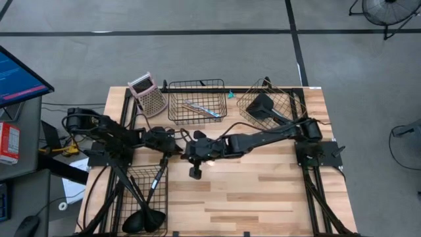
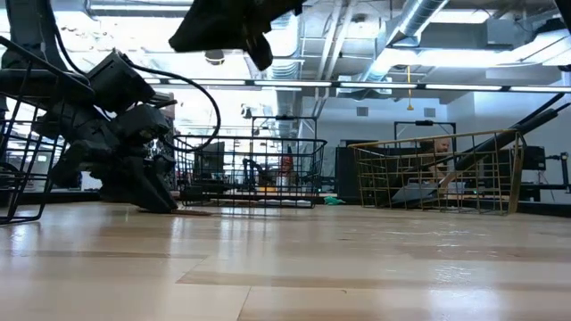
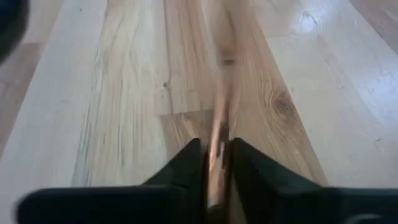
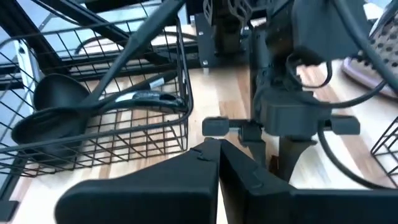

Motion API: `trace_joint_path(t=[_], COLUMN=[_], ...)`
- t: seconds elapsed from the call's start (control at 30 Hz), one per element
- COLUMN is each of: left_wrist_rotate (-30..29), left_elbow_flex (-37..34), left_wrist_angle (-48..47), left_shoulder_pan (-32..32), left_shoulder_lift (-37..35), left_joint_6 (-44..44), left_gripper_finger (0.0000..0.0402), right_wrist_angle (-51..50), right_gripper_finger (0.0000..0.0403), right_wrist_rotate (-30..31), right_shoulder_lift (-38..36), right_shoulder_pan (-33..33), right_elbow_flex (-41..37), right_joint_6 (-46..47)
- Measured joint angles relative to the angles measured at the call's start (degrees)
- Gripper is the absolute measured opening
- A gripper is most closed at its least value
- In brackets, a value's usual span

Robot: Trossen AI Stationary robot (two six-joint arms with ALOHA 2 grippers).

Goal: Pick & Place Kitchen Items
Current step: Put the brown knife into the top black wire basket

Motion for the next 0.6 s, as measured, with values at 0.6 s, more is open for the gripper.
trace_joint_path(t=[0.6], left_wrist_rotate=[-0.07], left_elbow_flex=[-0.35], left_wrist_angle=[0.44], left_shoulder_pan=[1.01], left_shoulder_lift=[-2.63], left_joint_6=[-15.42], left_gripper_finger=[0.0002], right_wrist_angle=[-8.51], right_gripper_finger=[0.0000], right_wrist_rotate=[2.45], right_shoulder_lift=[-2.05], right_shoulder_pan=[1.49], right_elbow_flex=[-3.38], right_joint_6=[1.23])
